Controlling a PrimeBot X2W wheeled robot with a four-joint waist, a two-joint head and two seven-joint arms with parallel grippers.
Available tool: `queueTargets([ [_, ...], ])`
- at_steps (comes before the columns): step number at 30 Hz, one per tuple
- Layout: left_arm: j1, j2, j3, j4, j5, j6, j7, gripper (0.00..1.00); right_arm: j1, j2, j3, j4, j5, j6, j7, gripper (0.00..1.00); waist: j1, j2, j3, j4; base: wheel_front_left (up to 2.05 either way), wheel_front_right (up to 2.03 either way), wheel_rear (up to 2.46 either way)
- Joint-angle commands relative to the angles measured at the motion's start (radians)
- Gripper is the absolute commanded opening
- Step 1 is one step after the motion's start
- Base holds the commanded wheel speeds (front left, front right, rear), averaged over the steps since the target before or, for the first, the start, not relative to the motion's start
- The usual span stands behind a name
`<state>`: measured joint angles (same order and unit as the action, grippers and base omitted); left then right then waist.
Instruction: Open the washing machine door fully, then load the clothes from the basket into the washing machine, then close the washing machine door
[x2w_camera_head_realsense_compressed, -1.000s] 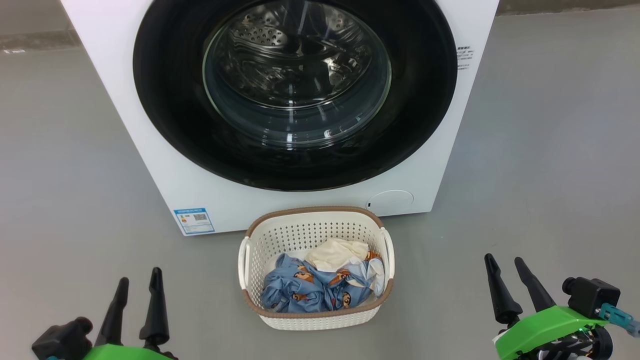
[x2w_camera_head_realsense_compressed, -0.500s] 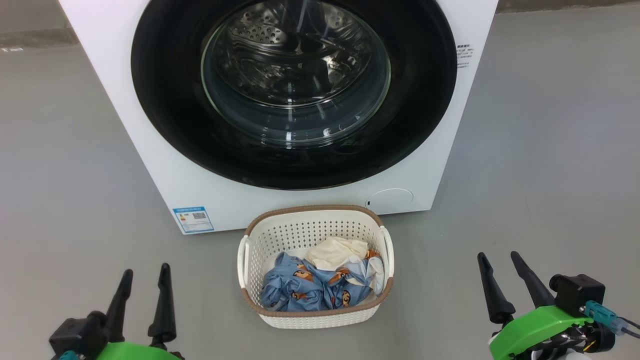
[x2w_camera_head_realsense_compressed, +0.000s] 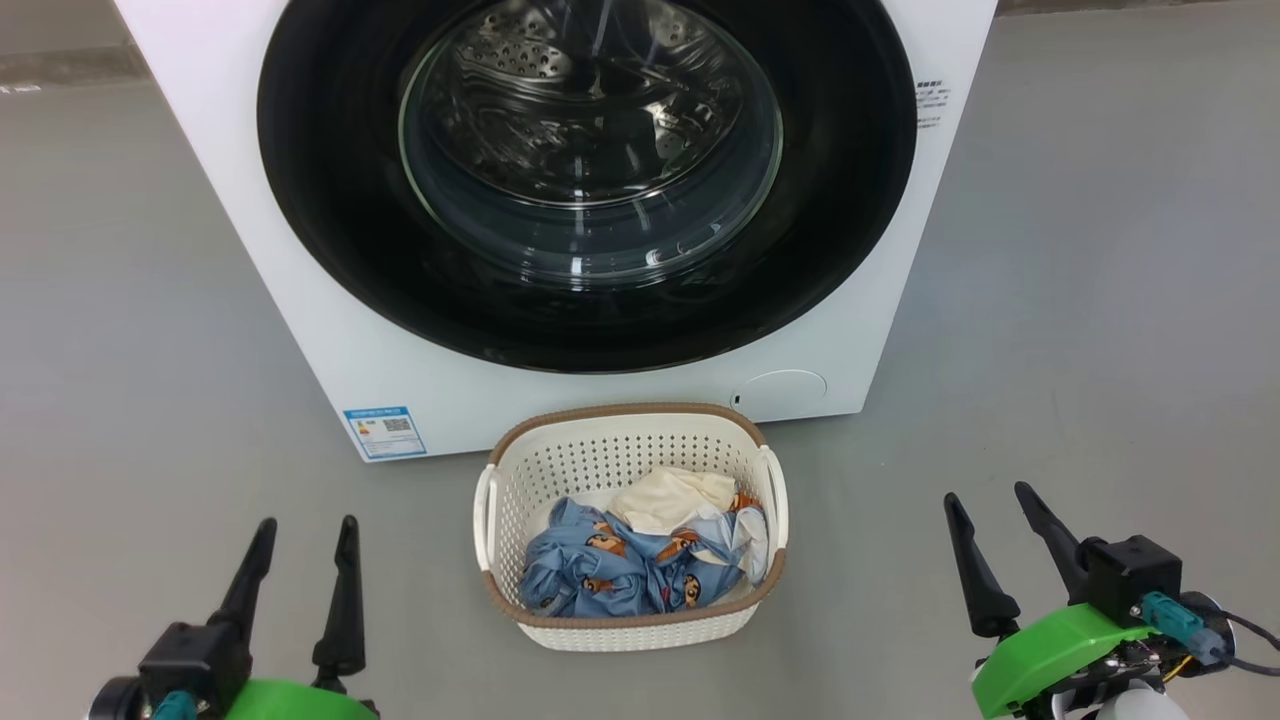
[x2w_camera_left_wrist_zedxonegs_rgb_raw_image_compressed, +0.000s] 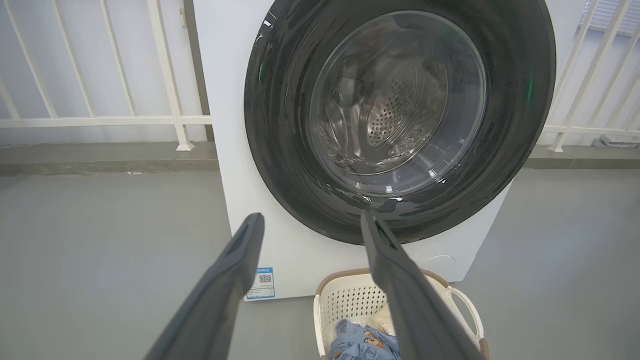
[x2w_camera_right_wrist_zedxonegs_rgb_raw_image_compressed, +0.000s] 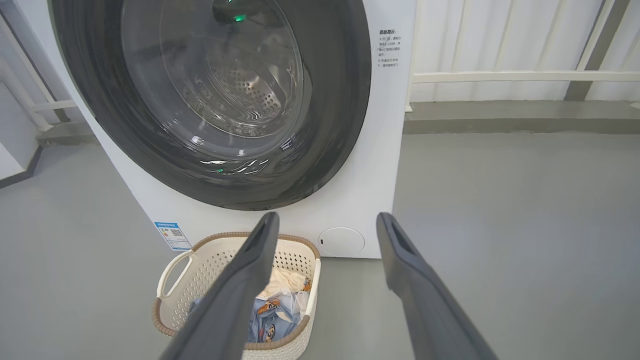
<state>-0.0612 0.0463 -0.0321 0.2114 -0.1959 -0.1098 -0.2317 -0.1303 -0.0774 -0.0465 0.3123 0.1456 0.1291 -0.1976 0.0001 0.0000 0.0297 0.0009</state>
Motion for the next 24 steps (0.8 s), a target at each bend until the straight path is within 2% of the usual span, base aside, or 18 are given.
queueTargets([
  [1, -0.048, 0.019, 0.027, -0.022, 0.034, -0.002, -0.014, 1.00, -0.044, -0.005, 0.027, -0.027, -0.038, 0.001, -0.015, 1.00, 0.0000, 0.0000, 0.001, 0.000, 0.00, 0.00, 0.00],
  [7, -0.051, 0.020, 0.027, -0.018, 0.097, -0.002, -0.030, 1.00, -0.048, -0.005, 0.028, -0.027, -0.099, 0.002, -0.030, 1.00, 0.0000, 0.0000, 0.003, 0.002, 0.00, 0.00, 0.00],
  [24, -0.049, 0.016, 0.029, 0.002, 0.089, -0.002, -0.030, 1.00, -0.043, 0.006, 0.018, -0.027, -0.063, 0.002, -0.033, 1.00, 0.0000, 0.0000, -0.001, 0.004, 0.00, 0.00, 0.00],
])
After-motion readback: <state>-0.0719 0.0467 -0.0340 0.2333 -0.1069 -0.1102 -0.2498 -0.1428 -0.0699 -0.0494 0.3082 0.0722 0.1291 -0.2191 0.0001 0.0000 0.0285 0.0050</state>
